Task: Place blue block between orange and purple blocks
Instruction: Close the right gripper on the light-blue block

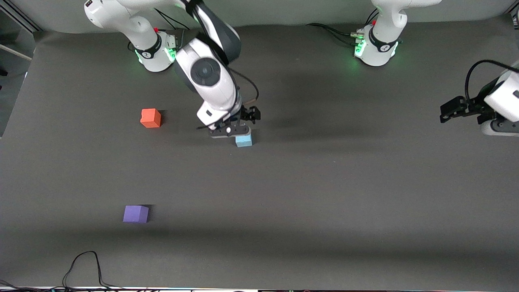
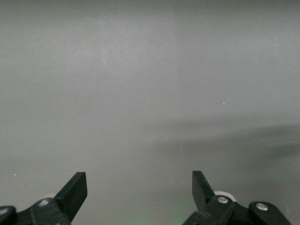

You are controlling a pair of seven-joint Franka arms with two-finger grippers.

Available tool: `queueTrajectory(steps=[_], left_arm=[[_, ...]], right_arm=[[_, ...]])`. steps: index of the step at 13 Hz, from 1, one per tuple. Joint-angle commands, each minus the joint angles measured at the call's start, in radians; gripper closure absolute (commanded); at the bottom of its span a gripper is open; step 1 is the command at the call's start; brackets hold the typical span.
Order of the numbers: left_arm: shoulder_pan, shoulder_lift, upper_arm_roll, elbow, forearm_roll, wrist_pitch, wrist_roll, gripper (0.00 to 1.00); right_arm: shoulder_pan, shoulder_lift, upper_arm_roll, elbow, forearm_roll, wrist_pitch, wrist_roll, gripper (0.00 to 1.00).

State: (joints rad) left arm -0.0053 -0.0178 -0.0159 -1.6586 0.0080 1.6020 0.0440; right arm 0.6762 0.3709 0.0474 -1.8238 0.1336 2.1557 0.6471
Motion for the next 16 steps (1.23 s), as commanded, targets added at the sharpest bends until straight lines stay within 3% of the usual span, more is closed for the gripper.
queueTrajectory(steps=[1,3,5,9,11,13,16], left_arm=[[-0.013,-0.017,-0.001,0.028,0.0,-0.037,0.008,0.0],[-0.085,-0.014,0.075,0.03,-0.002,-0.036,0.01,0.0],[-0.085,-0.008,0.079,0.034,-0.003,-0.033,0.016,0.0],[-0.081,-0.005,0.07,0.036,-0.003,-0.028,0.02,0.0],[-0.029,-0.004,0.013,0.036,0.0,-0.022,0.02,0.0],[-0.019,-0.005,0.002,0.036,0.0,-0.02,0.02,0.0],[-0.018,-0.005,0.002,0.036,0.0,-0.022,0.02,0.0]], right_arm=[[0.054,0.091,-0.021,-0.035,-0.035,0.119,-0.011,0.0],[0.062,0.129,-0.021,-0.075,-0.037,0.203,-0.011,0.0],[0.074,0.152,-0.024,-0.098,-0.057,0.248,-0.012,0.0],[0.074,0.201,-0.029,-0.098,-0.092,0.303,-0.012,0.0],[0.074,0.218,-0.037,-0.098,-0.107,0.326,-0.009,0.0],[0.074,0.223,-0.038,-0.098,-0.108,0.329,-0.011,0.01],[0.06,0.22,-0.043,-0.097,-0.108,0.326,-0.018,0.32]])
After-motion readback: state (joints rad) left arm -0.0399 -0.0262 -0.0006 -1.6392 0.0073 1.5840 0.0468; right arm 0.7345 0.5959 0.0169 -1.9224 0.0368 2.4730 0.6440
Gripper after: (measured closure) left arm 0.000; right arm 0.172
